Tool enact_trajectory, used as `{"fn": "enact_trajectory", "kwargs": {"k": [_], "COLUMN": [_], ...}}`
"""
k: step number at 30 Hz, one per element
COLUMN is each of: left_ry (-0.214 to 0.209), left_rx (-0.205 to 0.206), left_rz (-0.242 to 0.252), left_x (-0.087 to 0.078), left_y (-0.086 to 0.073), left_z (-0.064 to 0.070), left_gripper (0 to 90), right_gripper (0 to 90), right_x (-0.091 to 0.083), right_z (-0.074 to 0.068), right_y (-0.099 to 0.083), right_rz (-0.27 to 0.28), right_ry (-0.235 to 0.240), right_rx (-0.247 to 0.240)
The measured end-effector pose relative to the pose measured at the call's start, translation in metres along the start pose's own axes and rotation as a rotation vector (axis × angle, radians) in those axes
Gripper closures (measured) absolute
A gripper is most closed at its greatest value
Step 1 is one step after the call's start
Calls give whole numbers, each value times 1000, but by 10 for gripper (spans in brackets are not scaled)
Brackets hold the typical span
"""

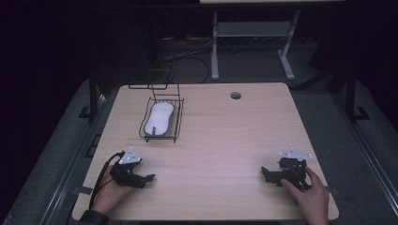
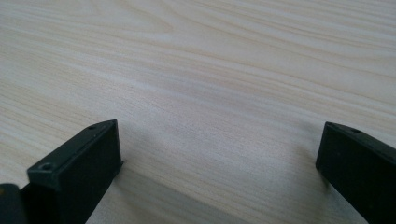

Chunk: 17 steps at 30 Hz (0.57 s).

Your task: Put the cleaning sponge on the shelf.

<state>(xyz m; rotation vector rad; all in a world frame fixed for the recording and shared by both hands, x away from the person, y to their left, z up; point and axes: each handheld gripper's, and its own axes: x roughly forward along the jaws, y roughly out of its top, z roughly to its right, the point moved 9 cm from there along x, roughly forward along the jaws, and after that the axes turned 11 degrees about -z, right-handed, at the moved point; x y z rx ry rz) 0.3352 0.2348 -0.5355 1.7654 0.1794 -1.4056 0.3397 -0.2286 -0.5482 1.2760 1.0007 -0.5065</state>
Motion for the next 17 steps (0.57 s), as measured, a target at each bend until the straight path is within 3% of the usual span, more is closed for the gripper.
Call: {"fn": "enact_trajectory", "kwargs": {"k": [4,17], "left_ry": [-1,-2], "left_rx": [5,2], "left_rz": [68,69], "left_x": [1,1], "left_y": [-1,-1], "left_z": [0,0], "left_gripper": [128,129], "right_gripper": [0,0], "right_x": [0,0], "right_z": [0,0], "right_y": [0,0], "right_rz": [0,0], "right_ry": [0,0], "right_rx": [0,0]}}
